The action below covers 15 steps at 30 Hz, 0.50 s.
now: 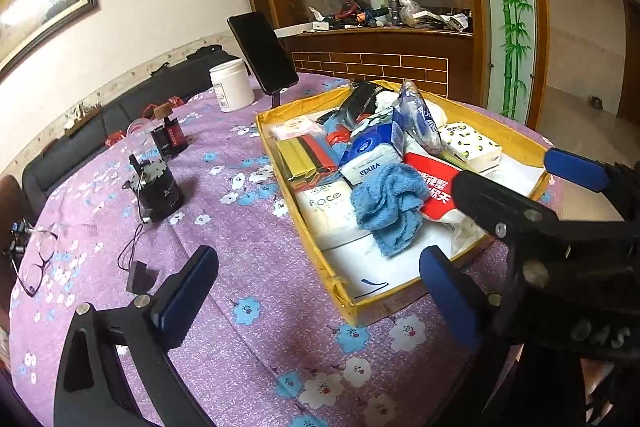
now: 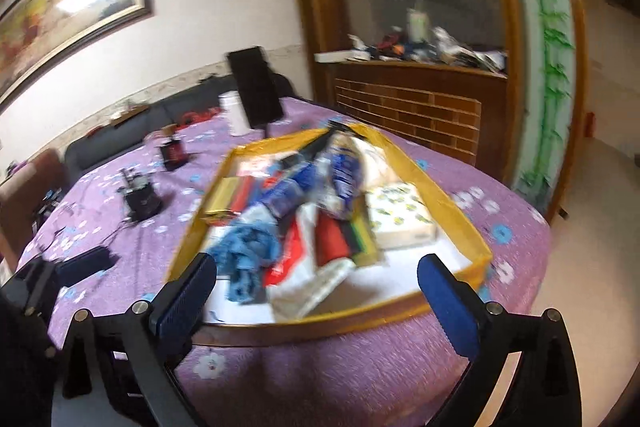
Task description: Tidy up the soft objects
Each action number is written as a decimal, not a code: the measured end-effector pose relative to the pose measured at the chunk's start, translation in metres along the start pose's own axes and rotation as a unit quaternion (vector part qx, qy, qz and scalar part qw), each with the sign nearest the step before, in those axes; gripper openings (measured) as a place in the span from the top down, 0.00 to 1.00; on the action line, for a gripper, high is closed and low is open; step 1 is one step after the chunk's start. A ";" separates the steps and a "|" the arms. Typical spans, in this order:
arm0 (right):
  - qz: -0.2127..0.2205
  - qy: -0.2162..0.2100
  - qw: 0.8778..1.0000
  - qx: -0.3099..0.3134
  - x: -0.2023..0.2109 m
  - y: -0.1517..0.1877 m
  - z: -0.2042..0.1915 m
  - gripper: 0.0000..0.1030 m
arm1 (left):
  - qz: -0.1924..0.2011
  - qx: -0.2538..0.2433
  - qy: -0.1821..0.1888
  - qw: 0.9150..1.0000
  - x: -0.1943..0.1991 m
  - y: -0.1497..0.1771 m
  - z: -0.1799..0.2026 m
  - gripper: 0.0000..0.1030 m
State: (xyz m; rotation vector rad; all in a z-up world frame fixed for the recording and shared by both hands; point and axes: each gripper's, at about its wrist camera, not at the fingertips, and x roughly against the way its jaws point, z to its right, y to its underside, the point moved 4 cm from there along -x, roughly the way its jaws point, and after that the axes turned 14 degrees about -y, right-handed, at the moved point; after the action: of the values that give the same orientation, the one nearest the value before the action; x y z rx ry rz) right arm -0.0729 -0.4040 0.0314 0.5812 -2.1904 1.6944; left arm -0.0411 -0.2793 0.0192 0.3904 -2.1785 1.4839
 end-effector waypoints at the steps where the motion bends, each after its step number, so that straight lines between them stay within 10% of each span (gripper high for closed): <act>1: 0.002 0.008 1.000 -0.012 0.001 0.000 0.005 0.01 | 0.003 -0.001 -0.002 1.000 0.001 0.000 0.000 0.02; 15: 0.032 0.028 0.999 -0.006 0.010 -0.001 0.004 0.01 | -0.029 0.034 0.031 0.998 -0.010 0.001 -0.008 0.02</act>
State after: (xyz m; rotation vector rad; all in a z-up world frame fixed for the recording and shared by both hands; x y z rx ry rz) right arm -0.0808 -0.4095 0.0353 0.4577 -2.2010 1.7061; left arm -0.0317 -0.2718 0.0152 0.4219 -2.0544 1.5218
